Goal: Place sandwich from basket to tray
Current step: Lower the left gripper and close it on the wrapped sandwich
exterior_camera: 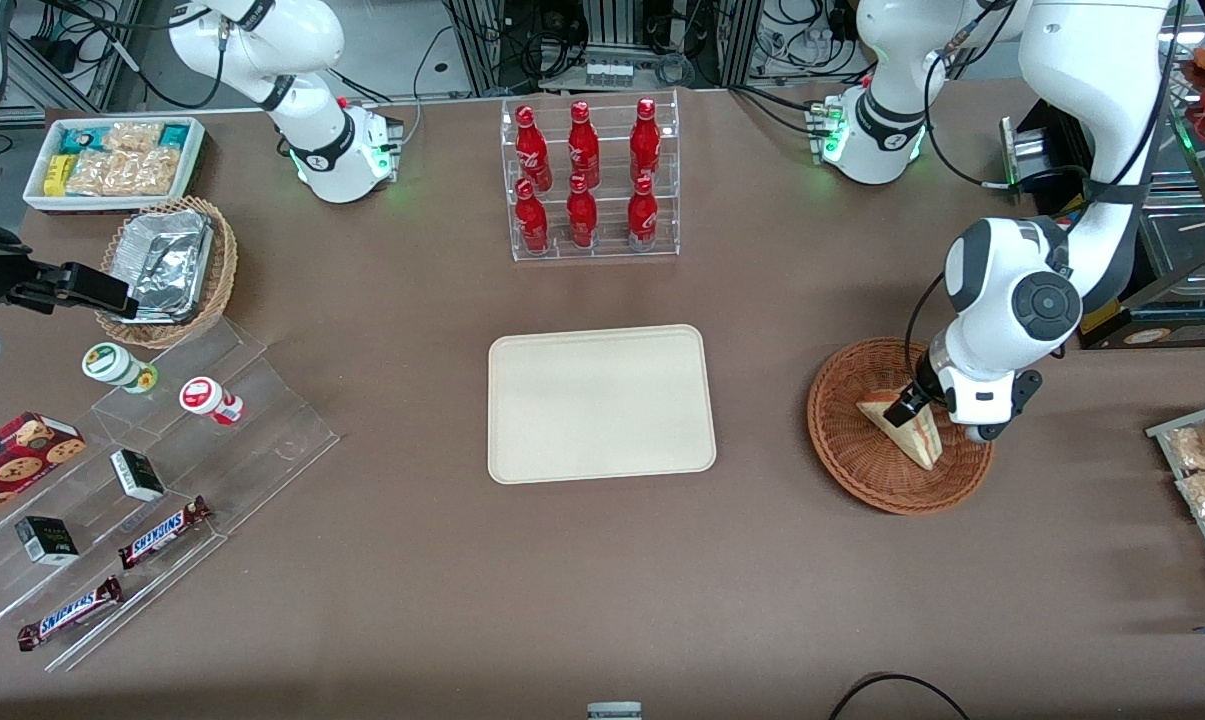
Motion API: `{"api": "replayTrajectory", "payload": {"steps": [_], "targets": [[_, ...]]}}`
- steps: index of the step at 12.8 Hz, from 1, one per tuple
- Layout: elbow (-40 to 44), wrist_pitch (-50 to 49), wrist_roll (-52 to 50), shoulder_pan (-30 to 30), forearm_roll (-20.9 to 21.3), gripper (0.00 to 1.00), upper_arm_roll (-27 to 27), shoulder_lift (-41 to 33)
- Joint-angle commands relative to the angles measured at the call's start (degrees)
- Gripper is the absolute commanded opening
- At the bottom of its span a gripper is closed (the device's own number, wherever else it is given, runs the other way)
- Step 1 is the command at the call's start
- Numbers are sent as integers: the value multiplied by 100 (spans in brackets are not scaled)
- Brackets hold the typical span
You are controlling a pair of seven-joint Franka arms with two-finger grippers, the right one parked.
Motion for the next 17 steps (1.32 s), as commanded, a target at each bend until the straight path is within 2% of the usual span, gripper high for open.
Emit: {"api": "replayTrajectory", "payload": {"steps": [1,2,4,5,9,11,13,17], "targets": [[-7,188,-205,-1,116,95,-1,119],[-16,249,-266,-1,116,78,-1,137],[2,267,-407,-1,107,7,-1,190],[2,232,-415,-1,107,0,-1,172],[141,-73,-346,-9,116,0,-1,-20],[850,-1256,-266,-27,124,0,-123,-13],[1502,-2006,4,-18,124,0,-273,84],[1645,-2272,795,-18,107,0,-580,163]]}}
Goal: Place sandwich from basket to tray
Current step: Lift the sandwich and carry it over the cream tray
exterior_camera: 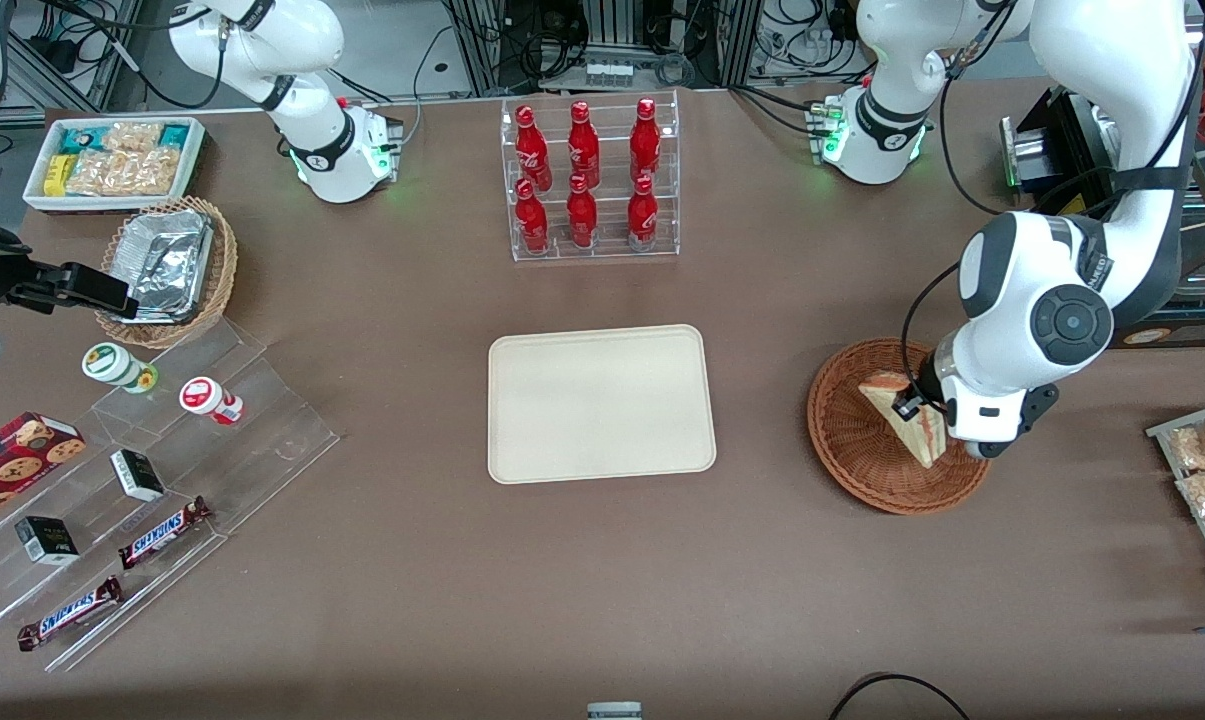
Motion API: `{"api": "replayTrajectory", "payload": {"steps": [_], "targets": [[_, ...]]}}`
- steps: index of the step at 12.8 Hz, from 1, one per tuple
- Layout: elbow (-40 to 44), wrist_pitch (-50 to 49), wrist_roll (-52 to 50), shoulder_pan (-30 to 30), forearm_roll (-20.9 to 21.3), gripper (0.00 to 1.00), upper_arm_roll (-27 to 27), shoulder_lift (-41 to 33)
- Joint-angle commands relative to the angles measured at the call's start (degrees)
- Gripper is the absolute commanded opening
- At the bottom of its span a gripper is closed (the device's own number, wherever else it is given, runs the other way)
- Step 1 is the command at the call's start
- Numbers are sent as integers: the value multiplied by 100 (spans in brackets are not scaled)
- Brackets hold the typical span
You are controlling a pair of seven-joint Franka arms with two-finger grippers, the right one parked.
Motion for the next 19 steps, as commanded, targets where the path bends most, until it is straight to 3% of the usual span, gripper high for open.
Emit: {"api": "replayTrajectory", "payload": {"steps": [1,4,9,16,19], "targets": [[71,-162,575,-2,63,0,-295,116],[80,-189,753,-2,54,0,-856,195],[791,-153,-115,-89,168,0,-1850,871],[2276,-127,-2039,-1766,1371,0,-1826,2330],[2751,57,-2375,-2145,1470,0,-1817,2770]]}}
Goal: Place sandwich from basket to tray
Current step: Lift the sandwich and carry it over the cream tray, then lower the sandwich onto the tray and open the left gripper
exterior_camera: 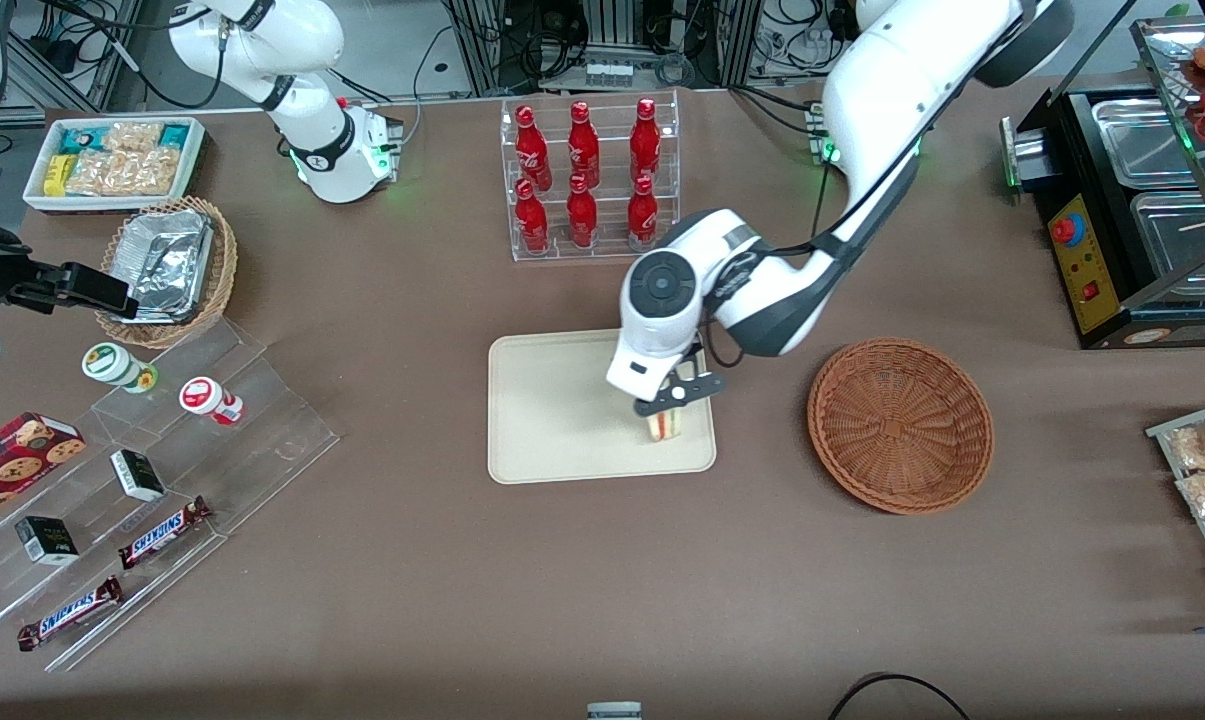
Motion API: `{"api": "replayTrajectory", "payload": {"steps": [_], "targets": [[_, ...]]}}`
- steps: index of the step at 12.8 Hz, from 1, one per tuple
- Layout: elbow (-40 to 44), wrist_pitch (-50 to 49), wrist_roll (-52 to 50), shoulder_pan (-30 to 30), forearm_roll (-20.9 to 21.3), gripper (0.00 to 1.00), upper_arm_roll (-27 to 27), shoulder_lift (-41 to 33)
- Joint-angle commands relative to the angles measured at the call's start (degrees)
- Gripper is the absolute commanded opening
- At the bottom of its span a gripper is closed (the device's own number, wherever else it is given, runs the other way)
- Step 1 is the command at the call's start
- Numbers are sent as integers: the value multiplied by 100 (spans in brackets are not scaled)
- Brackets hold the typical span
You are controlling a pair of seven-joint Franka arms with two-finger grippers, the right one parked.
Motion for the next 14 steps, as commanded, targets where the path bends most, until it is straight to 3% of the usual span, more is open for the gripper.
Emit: {"api": "replayTrajectory", "payload": {"steps": [1,14], "targets": [[495,103,-307,-312,151,0,27,406],[653,402,-659,-611,634,0,133,819]]}}
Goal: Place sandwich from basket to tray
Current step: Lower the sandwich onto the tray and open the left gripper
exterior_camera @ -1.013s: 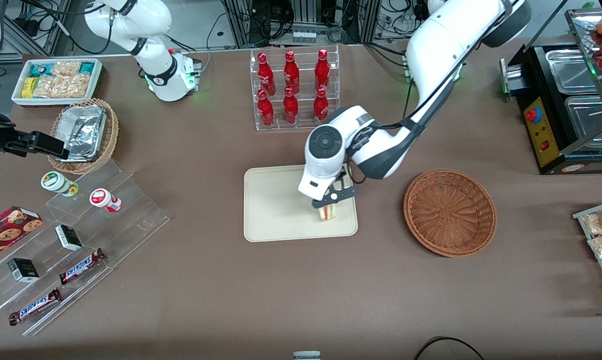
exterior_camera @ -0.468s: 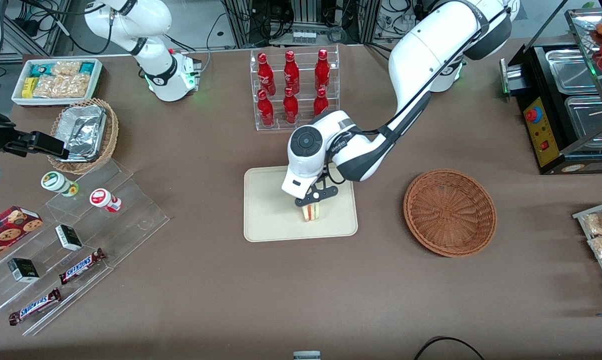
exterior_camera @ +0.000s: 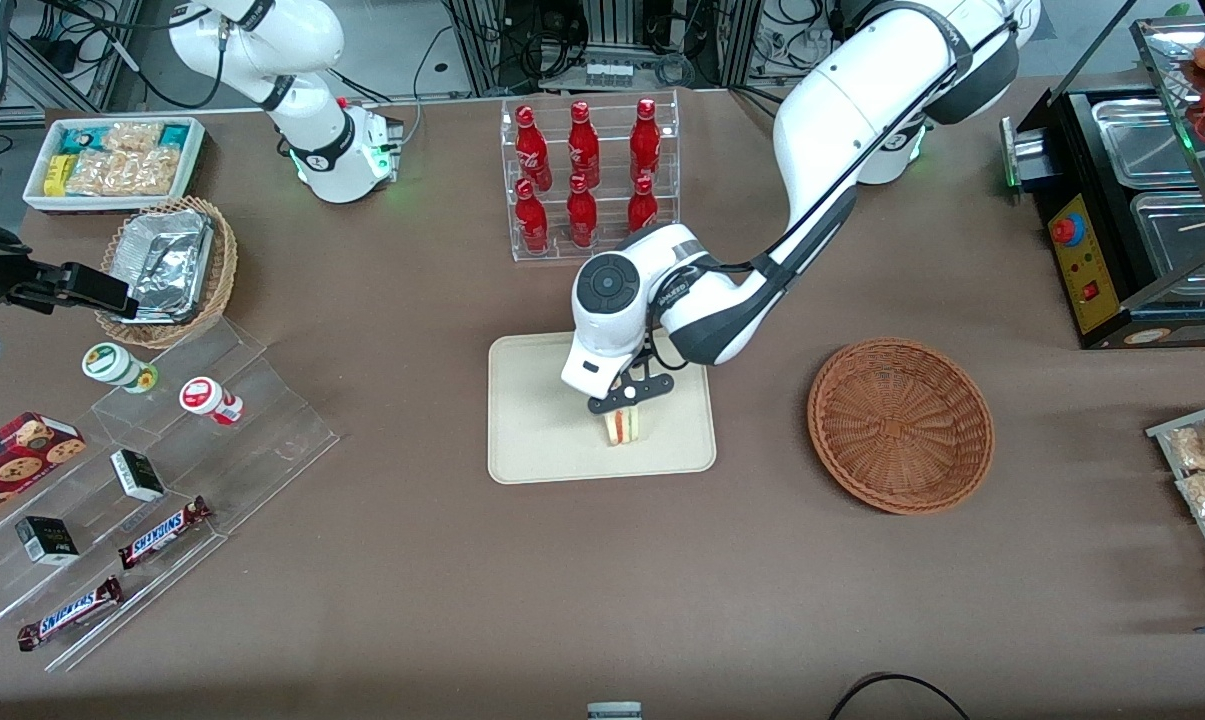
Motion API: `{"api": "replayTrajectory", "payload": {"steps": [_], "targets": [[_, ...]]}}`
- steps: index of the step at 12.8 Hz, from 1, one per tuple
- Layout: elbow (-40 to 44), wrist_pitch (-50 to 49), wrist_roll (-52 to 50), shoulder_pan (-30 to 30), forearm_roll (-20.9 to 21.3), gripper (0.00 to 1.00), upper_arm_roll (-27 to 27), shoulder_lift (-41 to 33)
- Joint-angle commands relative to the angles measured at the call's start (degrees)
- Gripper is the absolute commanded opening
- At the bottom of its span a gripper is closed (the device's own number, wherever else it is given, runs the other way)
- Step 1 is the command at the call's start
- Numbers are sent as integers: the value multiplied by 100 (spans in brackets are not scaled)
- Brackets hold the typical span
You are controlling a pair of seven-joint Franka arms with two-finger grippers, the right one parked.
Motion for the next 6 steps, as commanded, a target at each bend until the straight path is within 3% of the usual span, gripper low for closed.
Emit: {"api": "replayTrajectory", "payload": {"steps": [1,5,6], "targets": [[320,-12,-219,-192,170,0,72,216],[400,-3,-351,-342,267,0,222,287],[400,-3,-395,-342,276,14,222,296]]}}
